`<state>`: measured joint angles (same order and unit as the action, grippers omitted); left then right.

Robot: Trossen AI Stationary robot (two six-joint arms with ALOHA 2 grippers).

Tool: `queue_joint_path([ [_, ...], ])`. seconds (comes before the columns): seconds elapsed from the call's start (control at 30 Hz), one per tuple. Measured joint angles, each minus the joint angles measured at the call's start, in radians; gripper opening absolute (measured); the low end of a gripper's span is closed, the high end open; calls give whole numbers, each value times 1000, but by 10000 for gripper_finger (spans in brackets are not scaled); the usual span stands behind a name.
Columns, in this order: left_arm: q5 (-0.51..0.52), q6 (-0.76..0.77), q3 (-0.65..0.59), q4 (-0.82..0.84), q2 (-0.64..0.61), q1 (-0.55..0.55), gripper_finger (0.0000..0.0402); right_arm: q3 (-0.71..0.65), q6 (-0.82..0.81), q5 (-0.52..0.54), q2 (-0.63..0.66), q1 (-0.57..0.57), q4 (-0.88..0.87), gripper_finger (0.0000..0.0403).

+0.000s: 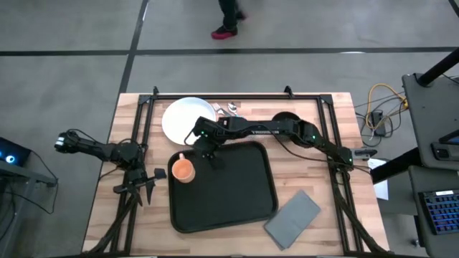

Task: Set up tray
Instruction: Put the white plate on the serving tray

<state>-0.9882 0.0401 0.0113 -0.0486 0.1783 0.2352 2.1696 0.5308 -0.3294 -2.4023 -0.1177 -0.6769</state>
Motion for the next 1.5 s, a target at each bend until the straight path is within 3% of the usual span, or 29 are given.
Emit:
queue_joint_path([
  [0.43,0,0,0,0,0,0,98,-39,24,0,0,-69,-4,141],
  [0.97,0,0,0,0,0,0,98,-80,107,251,0,-69,23,141],
  [1.5,0,0,0,0,0,0,98,-184,123,284,0,-71,206,141],
])
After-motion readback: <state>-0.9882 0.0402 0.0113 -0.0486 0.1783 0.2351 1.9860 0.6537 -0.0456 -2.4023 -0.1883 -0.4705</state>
